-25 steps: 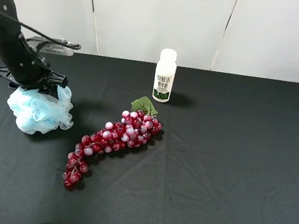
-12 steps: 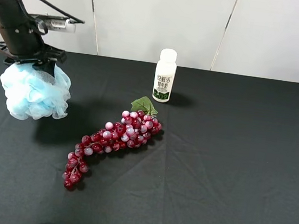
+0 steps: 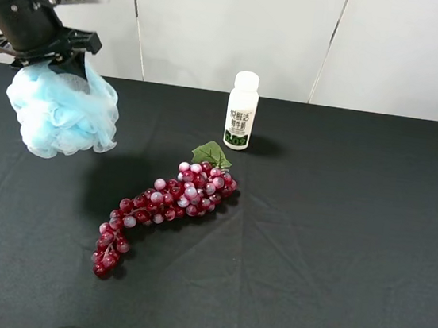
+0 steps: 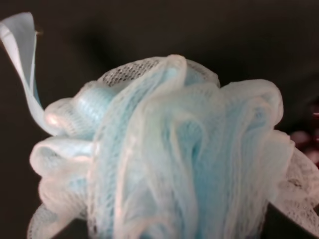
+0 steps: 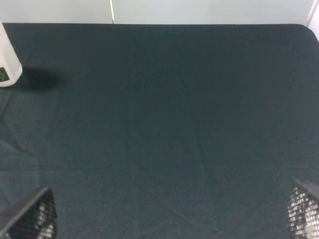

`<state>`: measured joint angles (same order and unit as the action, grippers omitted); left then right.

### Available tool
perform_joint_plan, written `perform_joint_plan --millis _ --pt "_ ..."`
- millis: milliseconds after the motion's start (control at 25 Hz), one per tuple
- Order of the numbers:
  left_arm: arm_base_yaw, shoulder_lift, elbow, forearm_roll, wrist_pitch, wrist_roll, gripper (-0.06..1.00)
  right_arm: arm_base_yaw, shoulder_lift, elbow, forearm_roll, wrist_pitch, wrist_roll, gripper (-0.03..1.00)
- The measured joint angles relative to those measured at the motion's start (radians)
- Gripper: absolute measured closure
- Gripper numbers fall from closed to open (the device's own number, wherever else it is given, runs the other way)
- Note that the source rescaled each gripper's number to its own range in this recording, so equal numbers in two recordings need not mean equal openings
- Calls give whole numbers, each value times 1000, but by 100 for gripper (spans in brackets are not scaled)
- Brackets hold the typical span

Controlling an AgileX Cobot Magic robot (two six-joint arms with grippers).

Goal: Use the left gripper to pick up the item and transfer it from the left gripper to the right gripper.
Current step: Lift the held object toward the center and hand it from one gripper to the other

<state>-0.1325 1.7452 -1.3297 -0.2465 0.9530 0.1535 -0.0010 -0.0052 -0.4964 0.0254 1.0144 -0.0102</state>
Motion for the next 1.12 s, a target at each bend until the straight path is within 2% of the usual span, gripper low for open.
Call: perform_joint_plan --millis 320,680,920,1120 --pt "-28 -26 0 -260 7 161 71 0 0 0 0 0 0 -3" --pt "-195 -26 0 -367 -43 193 77 0 0 0 0 0 0 -3" --pt "-287 -26 0 -398 -75 205 80 0 0 0 0 0 -2 -3" --pt "-359 -26 0 -431 -78 220 81 0 10 -8 69 0 -81 -3"
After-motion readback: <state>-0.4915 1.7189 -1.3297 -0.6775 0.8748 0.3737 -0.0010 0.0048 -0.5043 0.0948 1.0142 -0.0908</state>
